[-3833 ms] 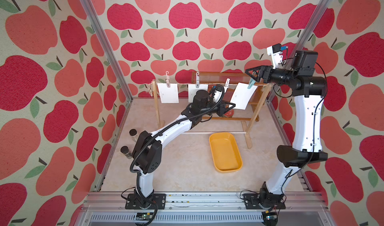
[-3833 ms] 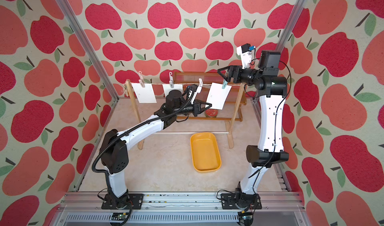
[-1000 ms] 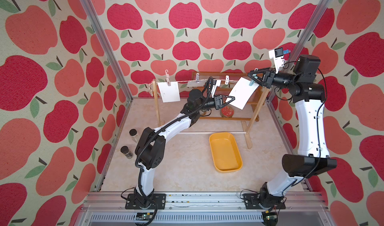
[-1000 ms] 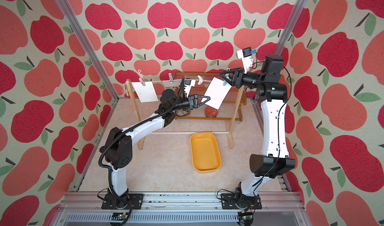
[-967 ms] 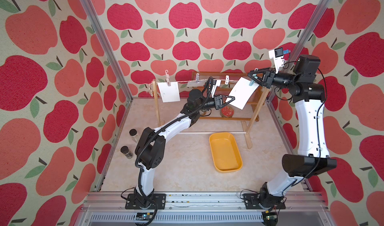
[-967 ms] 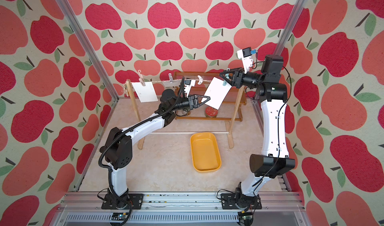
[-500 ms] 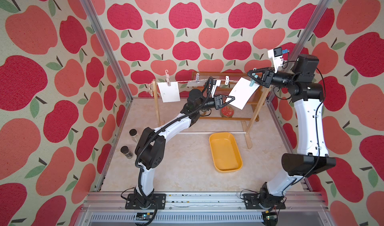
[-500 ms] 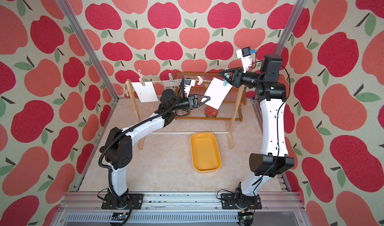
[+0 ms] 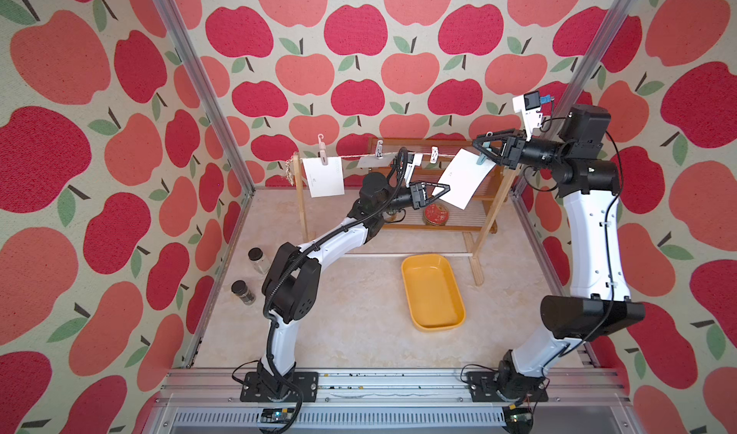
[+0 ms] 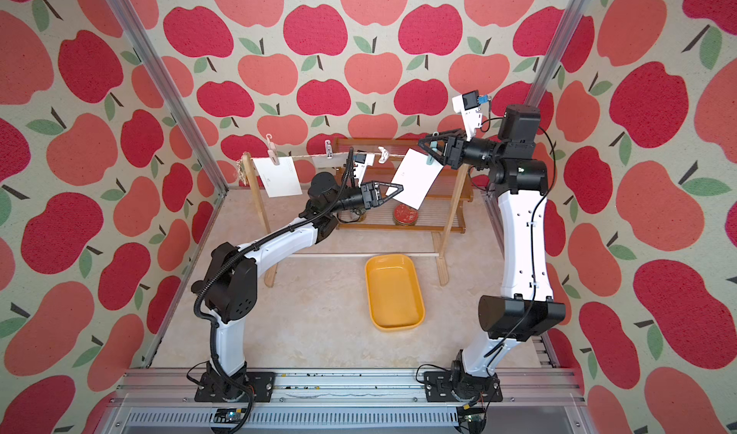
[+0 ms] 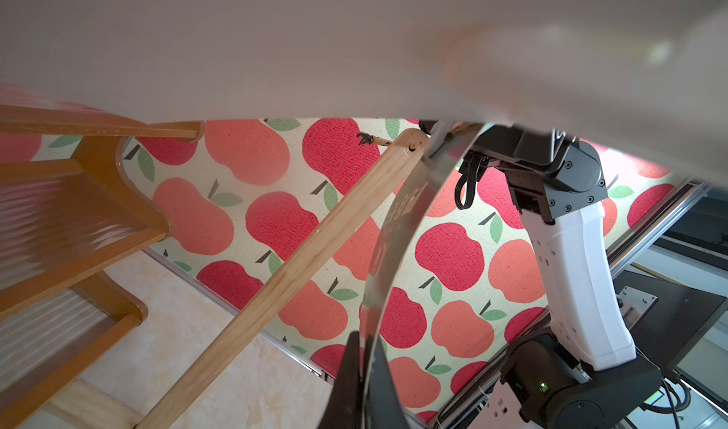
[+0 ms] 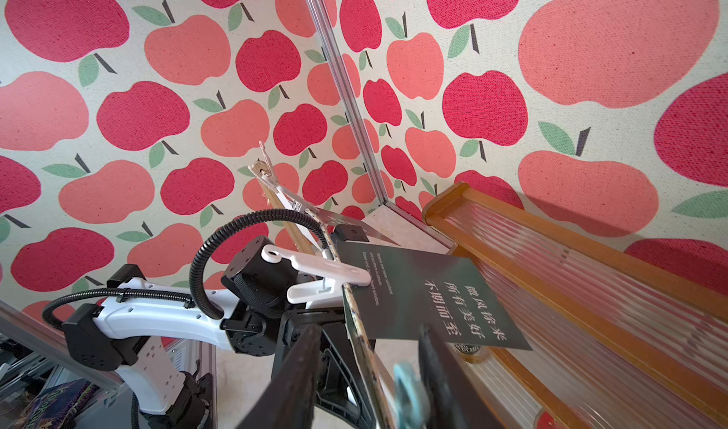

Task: Remove the postcards from the strings
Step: Remove the clamp from the clothesline.

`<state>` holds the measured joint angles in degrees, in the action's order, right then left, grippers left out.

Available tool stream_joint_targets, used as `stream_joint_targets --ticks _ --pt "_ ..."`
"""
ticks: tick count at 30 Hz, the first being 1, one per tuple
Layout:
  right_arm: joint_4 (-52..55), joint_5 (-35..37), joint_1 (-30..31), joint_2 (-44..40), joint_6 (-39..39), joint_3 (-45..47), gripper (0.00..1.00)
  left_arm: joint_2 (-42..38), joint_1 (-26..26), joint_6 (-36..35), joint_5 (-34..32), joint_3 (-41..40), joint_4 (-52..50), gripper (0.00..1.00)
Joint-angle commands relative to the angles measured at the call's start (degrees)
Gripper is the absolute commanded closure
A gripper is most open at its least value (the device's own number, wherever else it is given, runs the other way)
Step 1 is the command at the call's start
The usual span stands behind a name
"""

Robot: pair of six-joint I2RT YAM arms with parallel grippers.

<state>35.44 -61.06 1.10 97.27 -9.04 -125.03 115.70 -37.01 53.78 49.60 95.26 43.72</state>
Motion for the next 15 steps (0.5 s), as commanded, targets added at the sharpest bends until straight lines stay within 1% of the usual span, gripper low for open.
stream_joint_targets --ticks 1,6,10,15 --pt "-0.5 -2.8 -0.1 -1.3 -1.5 1.3 0.57 0.9 0.7 3.2 1.0 1.8 4.8 1.0" --pt "0.2 -3.5 -0.1 -0.7 -1.2 0.8 0.56 1.7 1.0 5.6 1.1 2.2 6.8 1.0" --pt "3.2 -1.9 0.4 -0.6 1.7 0.3 0.52 2.1 0.9 6.6 1.5 3.1 7.3 1.0" --pt "2.0 -2.1 0.4 -0.6 0.8 0.5 0.57 2.1 0.9 6.9 1.6 3.6 7.3 1.0"
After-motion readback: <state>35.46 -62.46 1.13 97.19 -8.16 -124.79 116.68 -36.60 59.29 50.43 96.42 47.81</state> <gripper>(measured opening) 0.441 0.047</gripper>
